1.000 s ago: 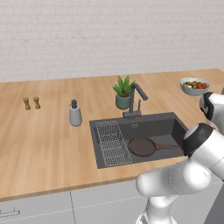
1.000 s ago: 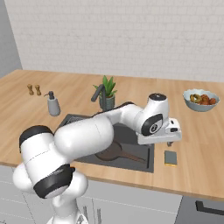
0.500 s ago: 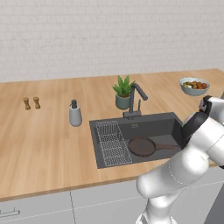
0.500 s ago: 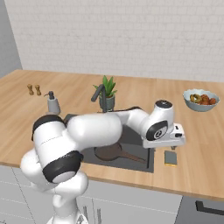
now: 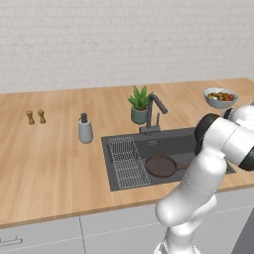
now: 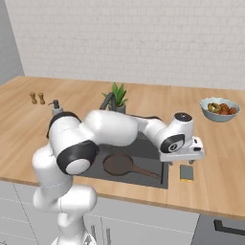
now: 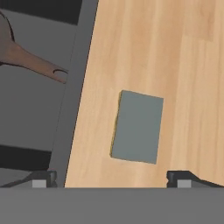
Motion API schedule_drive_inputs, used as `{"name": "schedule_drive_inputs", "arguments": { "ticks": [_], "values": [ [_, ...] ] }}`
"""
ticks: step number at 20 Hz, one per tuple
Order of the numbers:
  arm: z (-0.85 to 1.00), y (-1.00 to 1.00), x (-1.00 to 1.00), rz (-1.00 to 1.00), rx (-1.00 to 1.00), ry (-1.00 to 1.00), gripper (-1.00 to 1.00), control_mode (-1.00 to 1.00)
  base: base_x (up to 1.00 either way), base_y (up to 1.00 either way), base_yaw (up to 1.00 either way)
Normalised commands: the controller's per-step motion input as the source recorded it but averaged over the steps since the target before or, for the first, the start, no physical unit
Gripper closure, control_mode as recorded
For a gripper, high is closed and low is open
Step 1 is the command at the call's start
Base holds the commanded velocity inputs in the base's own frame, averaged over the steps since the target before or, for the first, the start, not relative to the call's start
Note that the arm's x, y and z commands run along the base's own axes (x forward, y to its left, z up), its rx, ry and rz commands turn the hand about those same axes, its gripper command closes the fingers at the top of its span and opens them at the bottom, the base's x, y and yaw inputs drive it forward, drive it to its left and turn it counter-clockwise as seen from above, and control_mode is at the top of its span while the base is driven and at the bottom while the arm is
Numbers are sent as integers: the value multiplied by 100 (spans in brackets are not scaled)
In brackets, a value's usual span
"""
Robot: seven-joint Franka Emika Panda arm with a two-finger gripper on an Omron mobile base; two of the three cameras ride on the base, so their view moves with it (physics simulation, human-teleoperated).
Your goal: Pick the pan and sponge and place them into the sink. Then turn on the water.
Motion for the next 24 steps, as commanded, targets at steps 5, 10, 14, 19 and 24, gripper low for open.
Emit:
{"name": "schedule_drive_inputs", "arguments": {
  "ticks": [5, 10, 14, 19, 24],
  "values": [
    [-29, -24, 26, 0, 2, 0, -100, -100, 0, 0, 0],
    [-24, -23, 17, 0, 2, 0, -100, -100, 0, 0, 0],
    [-18, -14, 12, 0, 2, 0, -100, -100, 0, 0, 0],
    [-25, -2, 20, -1, 0, 0, -100, -100, 0, 0, 0],
    [-34, 0, 30, -3, 0, 3, -100, -100, 0, 0, 0]
  ]
}}
